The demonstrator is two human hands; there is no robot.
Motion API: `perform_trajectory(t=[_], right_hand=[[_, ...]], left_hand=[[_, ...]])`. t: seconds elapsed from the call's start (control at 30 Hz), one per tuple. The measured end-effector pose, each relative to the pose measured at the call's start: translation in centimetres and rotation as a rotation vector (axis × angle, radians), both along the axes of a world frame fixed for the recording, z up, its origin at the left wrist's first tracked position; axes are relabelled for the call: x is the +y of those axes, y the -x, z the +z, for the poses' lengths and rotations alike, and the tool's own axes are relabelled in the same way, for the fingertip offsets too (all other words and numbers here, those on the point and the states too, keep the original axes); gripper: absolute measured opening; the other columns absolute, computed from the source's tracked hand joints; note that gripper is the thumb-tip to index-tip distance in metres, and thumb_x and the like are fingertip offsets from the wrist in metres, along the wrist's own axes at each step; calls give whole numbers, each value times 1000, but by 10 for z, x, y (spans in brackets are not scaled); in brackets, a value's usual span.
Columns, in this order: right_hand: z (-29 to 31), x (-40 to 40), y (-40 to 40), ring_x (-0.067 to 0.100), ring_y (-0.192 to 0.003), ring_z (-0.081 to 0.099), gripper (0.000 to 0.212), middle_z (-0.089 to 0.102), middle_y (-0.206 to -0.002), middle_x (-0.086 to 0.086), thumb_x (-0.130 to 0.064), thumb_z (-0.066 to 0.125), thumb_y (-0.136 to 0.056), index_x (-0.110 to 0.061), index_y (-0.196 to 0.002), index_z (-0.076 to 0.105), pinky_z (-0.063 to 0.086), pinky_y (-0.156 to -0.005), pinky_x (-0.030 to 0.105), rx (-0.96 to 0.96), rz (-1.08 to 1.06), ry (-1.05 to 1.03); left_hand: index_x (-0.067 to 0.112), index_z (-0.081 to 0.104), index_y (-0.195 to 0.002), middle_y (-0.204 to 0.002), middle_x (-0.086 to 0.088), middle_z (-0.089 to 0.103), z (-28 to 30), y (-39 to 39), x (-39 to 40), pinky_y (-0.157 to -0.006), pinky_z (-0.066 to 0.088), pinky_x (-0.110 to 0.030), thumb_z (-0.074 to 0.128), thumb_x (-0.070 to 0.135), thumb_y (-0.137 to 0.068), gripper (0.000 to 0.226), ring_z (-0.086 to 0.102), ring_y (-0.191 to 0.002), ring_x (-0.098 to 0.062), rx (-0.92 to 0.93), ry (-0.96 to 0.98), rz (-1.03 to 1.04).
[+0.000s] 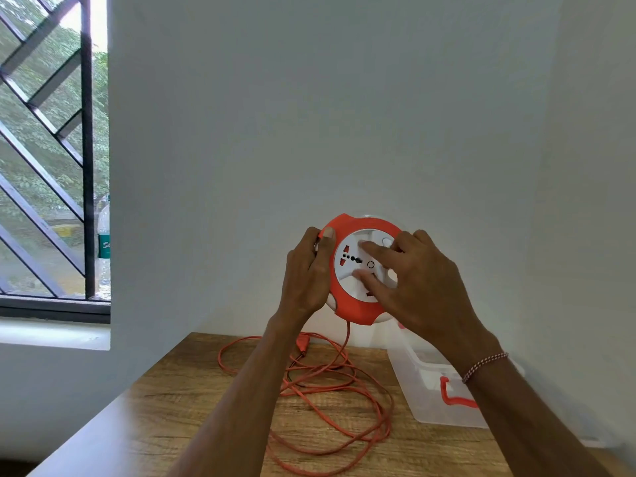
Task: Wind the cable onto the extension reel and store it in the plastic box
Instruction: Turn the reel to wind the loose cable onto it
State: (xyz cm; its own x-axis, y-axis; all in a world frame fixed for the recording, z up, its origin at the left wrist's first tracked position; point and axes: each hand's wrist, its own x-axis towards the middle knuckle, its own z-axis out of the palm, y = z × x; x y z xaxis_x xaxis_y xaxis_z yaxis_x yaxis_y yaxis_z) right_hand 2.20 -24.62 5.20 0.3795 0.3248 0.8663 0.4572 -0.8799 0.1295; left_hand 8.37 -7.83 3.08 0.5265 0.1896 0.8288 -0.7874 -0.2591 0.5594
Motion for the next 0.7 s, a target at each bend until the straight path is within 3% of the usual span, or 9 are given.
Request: perform_trajectory(t=[0.1, 0.23, 0.43, 0.6, 0.7], right_hand=[[4, -5, -2, 32, -104, 58, 34, 65, -117, 12, -21, 81, -70, -22, -103, 73, 56, -81, 47, 10, 88, 143], [2, -2, 0, 35, -120, 48, 48, 55, -134, 8, -26, 86, -62, -32, -106, 71, 47, -93, 51, 147, -9, 245], [-5, 0, -3, 35, -103, 54, 63, 61, -120, 13, -36, 89, -54, -38, -112, 67, 52, -80, 47, 63, -106, 237], [-8, -2, -6, 28, -94, 57, 62, 64, -114, 11, -54, 67, -74, -39, -132, 51, 53, -75, 39, -23, -139, 67], [-8, 2, -6, 28, -96, 64, 70, 67, -116, 8, -71, 53, -76, -29, -132, 54, 55, -79, 40, 5, -150, -41]], left_hand=[[21, 57, -95, -77, 15, 70, 1, 0, 0, -54, 57, -21, 40, 45, -99, 30, 70, -64, -11, -14, 0, -2], [25, 56, -94, -77, 19, 70, 2, 1, 0, -55, 57, -20, 39, 48, -97, 28, 70, -66, -10, -15, 2, 1], [20, 57, -98, -78, 15, 70, 0, -1, 0, -55, 58, -22, 39, 47, -99, 32, 71, -68, -9, -17, -19, 13], [18, 57, -95, -80, 11, 70, 1, 0, 0, -53, 59, -25, 40, 50, -97, 36, 70, -63, -11, -18, -2, 0], [23, 56, -94, -82, 14, 69, 1, 0, -2, -54, 60, -27, 39, 49, -98, 31, 69, -64, -10, -24, -11, 15]])
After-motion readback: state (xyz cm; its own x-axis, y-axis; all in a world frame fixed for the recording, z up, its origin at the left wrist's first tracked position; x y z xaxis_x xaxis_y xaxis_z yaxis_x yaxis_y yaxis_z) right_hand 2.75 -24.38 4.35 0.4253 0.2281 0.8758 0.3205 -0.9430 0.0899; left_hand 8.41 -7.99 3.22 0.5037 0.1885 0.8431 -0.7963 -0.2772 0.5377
